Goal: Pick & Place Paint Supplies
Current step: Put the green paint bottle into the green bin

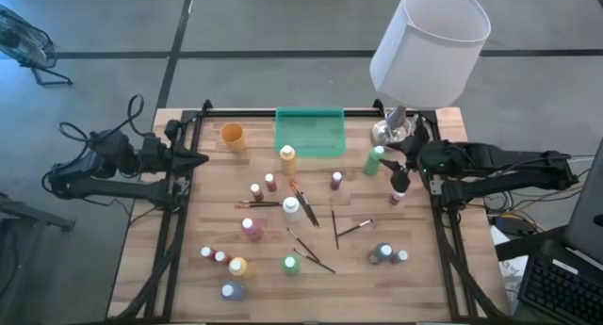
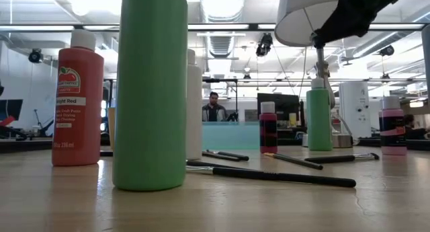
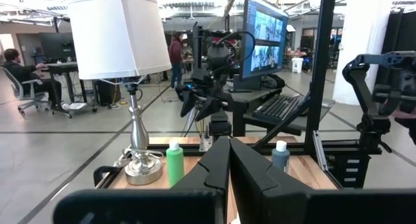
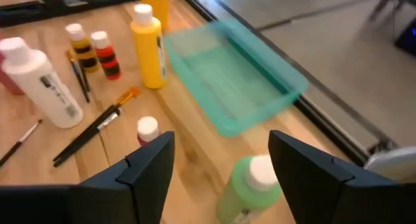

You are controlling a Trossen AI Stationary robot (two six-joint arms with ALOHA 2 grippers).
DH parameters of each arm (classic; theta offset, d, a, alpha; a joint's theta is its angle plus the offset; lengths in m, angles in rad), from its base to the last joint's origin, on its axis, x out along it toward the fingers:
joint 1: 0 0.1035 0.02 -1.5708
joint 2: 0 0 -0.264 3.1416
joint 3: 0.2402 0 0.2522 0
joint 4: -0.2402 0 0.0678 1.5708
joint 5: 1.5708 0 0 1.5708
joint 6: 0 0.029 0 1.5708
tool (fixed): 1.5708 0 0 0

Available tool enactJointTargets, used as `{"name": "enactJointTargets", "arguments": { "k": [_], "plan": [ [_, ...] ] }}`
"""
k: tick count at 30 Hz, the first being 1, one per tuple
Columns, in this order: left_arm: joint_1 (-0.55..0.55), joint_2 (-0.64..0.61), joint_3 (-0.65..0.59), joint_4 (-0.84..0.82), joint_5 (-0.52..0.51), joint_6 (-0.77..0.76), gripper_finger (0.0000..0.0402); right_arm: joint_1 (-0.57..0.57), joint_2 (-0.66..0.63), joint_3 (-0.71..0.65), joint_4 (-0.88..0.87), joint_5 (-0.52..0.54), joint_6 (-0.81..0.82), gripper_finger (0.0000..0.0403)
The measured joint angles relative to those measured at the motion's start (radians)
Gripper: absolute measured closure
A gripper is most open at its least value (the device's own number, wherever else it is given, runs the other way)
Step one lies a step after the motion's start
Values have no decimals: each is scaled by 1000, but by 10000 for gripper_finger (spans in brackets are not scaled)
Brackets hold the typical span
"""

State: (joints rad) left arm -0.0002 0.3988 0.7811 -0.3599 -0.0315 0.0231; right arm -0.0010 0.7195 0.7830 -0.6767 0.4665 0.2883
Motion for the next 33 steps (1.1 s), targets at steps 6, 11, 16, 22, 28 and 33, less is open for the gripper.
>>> {"name": "enactJointTargets", "arguments": {
  "k": [6,11,16,22,28,33],
  "plan": [
    [0,0,0,-2,0,-1,386,0,2,0,-79,59,139,125],
    [0,0,0,-1,1,-12,386,0,2,0,-99,53,168,105],
    [0,1,0,-1,0,-15,386,1,1,0,-159,30,164,99],
    [-1,19,-3,-8,-14,15,386,-3,4,0,-172,55,184,109],
    [-1,47,-4,-42,-62,-31,382,-3,9,0,-154,61,202,94],
    [0,66,-4,-45,-101,-37,381,-2,21,-2,-118,87,203,76]
  ]
}}
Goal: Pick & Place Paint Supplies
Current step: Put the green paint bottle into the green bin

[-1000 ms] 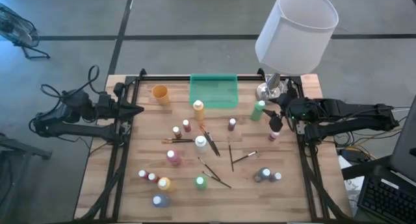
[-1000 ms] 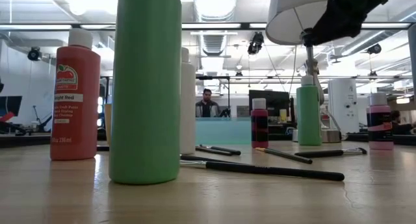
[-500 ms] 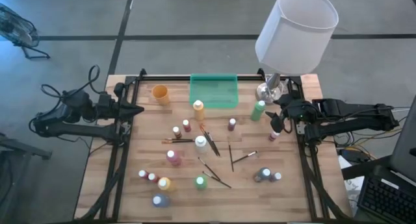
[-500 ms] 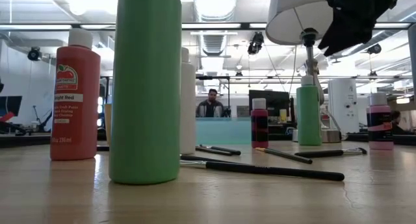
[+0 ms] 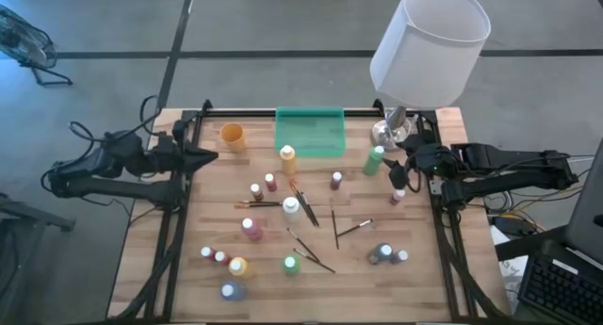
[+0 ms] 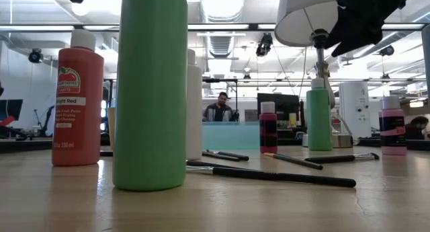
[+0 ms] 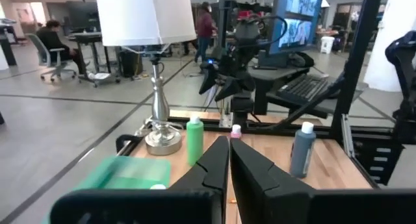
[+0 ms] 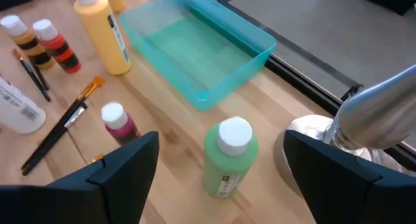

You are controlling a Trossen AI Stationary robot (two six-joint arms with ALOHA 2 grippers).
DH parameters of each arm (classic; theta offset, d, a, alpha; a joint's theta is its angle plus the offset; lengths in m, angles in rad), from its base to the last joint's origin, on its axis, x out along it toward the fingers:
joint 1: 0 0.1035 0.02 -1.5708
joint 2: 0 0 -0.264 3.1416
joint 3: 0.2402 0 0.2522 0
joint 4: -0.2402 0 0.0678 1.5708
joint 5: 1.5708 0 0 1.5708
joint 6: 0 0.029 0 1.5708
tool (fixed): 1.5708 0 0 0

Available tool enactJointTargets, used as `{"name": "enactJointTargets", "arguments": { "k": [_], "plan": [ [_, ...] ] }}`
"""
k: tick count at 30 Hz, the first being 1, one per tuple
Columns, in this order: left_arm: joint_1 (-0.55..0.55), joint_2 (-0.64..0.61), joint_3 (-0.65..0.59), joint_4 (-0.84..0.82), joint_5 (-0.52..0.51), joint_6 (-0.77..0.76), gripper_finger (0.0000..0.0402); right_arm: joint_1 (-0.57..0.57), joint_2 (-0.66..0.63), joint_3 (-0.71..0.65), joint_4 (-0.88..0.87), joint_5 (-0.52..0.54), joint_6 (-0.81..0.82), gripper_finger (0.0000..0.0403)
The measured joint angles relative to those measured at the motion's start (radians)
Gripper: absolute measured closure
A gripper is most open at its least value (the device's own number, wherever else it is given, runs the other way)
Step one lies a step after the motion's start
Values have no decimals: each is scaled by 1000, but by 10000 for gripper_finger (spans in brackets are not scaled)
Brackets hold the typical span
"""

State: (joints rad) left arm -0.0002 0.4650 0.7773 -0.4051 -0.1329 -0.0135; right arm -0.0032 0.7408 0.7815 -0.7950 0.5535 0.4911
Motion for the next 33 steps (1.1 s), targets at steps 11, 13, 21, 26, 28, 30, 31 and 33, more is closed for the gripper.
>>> {"name": "enactJointTargets", "arguments": {
  "k": [11,13,21,26,28,30,31,33],
  "plan": [
    [0,35,-13,-2,-10,-21,383,0,15,0,26,26,-27,64],
    [0,43,-13,-1,-11,-23,382,0,15,0,26,26,-26,67],
    [0,81,-13,-1,-56,55,378,0,21,-1,25,26,10,90],
    [0,97,-13,-1,-55,57,378,0,27,-2,28,26,10,101],
    [0,102,-13,0,-54,57,378,0,28,-2,29,27,11,105],
    [0,102,-14,0,-53,57,378,0,28,-2,39,31,12,106],
    [0,102,-14,0,-52,58,378,0,28,-2,44,33,13,105],
    [0,104,-14,1,-52,58,378,0,29,-2,53,34,19,101]
  ]
}}
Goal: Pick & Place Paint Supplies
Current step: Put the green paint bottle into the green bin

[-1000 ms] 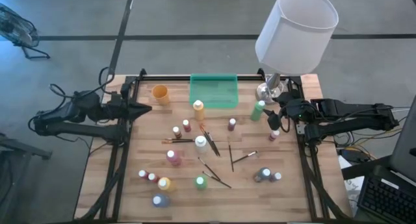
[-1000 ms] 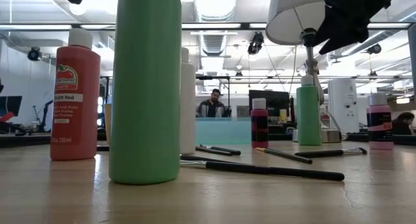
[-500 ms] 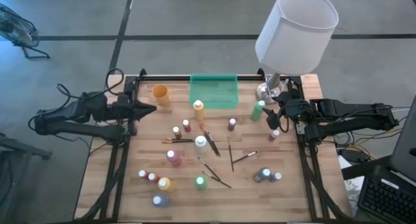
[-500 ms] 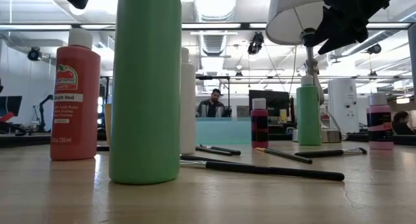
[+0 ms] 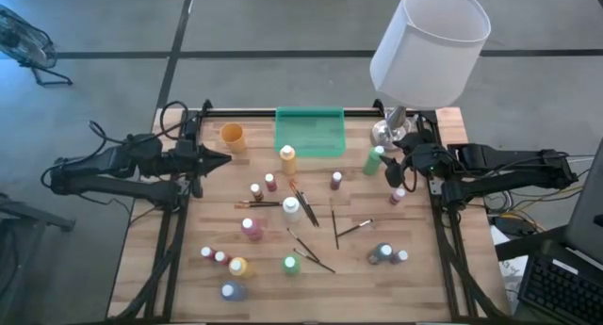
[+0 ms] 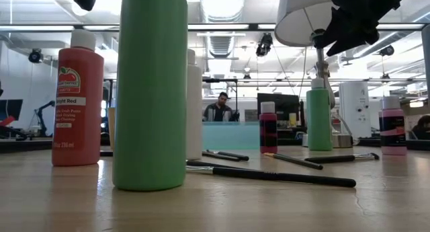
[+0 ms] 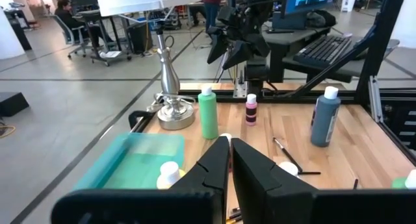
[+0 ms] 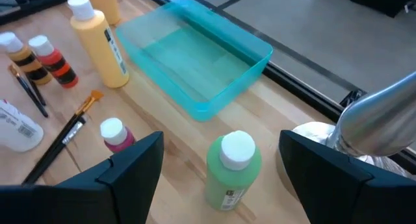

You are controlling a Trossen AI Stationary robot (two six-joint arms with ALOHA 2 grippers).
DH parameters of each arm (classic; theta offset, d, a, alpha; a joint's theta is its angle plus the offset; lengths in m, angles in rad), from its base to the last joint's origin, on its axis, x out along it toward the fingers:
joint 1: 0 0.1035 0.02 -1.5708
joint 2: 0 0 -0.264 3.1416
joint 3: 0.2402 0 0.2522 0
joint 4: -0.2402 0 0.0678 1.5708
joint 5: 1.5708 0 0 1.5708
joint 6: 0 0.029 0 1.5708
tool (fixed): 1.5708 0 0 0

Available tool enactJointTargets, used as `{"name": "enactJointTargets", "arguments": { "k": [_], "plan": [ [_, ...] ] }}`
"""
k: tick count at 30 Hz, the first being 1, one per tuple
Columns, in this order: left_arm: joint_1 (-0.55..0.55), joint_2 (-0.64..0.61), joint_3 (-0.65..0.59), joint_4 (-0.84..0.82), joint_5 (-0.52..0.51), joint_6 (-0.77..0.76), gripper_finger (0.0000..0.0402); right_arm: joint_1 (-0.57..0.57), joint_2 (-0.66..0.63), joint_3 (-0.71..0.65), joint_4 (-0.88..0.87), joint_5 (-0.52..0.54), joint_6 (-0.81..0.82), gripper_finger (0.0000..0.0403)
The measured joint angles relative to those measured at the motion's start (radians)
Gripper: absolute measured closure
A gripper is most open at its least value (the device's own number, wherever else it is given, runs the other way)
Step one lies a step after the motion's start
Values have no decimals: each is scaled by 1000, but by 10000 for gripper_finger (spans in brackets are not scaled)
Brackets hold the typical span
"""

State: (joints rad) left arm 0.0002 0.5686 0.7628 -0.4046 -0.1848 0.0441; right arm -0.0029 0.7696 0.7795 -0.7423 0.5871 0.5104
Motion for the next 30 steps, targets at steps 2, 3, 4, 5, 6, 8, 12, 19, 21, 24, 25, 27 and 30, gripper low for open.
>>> {"name": "enactJointTargets", "arguments": {
  "k": [2,3,4,5,6,8,12,19,21,24,25,27,30],
  "plan": [
    [0,0,0,0,0,0,378,0,0,0,1,21,1,94],
    [0,0,0,0,0,0,378,0,0,0,1,40,2,90],
    [0,0,0,0,0,0,378,-1,0,0,0,54,2,86],
    [0,0,0,0,0,0,378,-1,0,0,1,64,3,82],
    [0,0,0,0,0,0,378,-1,-1,0,1,68,7,77],
    [0,0,0,0,0,0,378,-2,0,0,1,68,7,69],
    [0,0,0,0,0,0,378,-5,8,0,0,69,28,54],
    [0,0,0,0,0,0,378,-55,9,0,36,40,115,55],
    [0,0,0,-1,0,0,378,-58,21,-11,37,10,132,62],
    [0,0,0,-1,0,0,378,-56,55,-25,29,-4,130,72],
    [0,0,0,-1,0,0,378,-58,66,-25,28,-4,129,74],
    [0,0,0,-1,0,0,378,-62,83,-25,28,0,119,79],
    [0,0,0,-1,0,0,378,-71,113,-25,25,-1,119,85]
  ]
}}
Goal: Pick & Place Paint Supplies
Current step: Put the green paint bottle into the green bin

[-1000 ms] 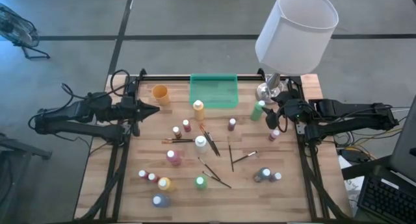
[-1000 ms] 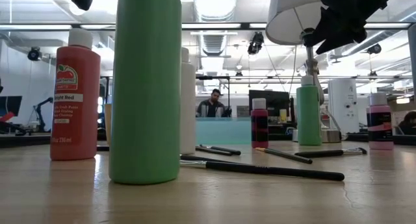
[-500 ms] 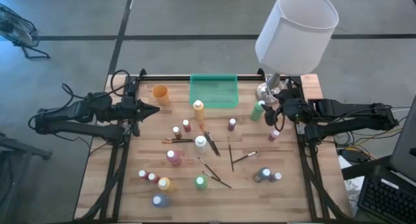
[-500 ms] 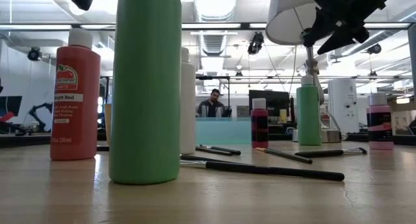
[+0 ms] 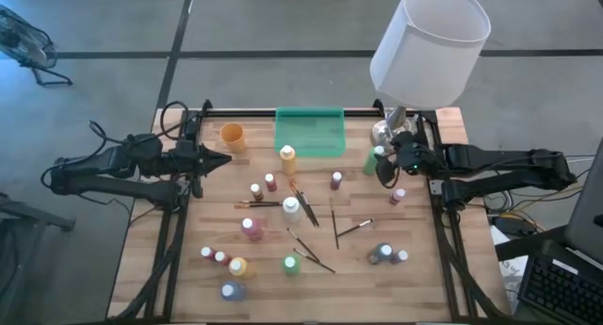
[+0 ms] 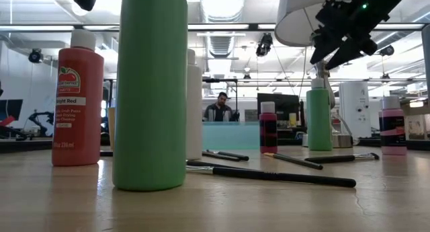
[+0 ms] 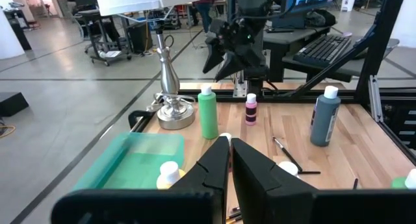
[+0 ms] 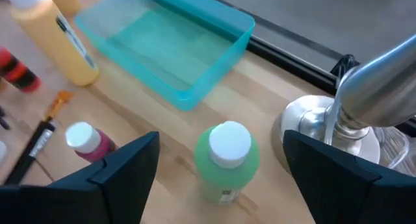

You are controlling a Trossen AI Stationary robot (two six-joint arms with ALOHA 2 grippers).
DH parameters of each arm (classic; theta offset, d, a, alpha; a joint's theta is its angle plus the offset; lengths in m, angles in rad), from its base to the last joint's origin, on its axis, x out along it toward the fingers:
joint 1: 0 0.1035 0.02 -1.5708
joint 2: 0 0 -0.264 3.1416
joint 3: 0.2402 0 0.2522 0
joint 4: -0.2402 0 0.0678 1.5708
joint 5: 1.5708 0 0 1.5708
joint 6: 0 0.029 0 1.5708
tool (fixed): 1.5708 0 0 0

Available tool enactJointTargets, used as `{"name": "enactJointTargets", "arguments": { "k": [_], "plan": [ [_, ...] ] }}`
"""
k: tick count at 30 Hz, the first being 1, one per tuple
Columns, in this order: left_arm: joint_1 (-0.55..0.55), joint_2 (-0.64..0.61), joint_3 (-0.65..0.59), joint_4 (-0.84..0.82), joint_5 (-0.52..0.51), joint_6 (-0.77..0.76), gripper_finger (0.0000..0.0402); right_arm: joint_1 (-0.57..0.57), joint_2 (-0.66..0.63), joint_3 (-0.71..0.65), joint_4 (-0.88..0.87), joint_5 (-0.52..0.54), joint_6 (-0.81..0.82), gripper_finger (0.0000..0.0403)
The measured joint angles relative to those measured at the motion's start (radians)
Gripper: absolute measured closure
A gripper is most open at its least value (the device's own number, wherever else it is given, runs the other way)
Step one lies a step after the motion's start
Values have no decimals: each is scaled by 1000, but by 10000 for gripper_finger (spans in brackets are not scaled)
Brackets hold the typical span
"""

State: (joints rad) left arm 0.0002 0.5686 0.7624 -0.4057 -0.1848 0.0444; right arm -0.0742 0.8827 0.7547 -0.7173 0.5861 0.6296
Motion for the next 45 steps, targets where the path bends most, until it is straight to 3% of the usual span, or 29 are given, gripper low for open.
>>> {"name": "enactJointTargets", "arguments": {
  "k": [12,24,35,45],
  "plan": [
    [0,0,0,0,0,0,378,-19,24,0,-2,-5,146,74],
    [0,0,0,0,0,0,378,-19,81,-7,-2,39,159,51],
    [0,0,0,0,0,0,378,-18,198,-15,6,95,207,99],
    [0,0,0,0,0,0,378,-18,203,-23,53,97,209,145]
  ]
}}
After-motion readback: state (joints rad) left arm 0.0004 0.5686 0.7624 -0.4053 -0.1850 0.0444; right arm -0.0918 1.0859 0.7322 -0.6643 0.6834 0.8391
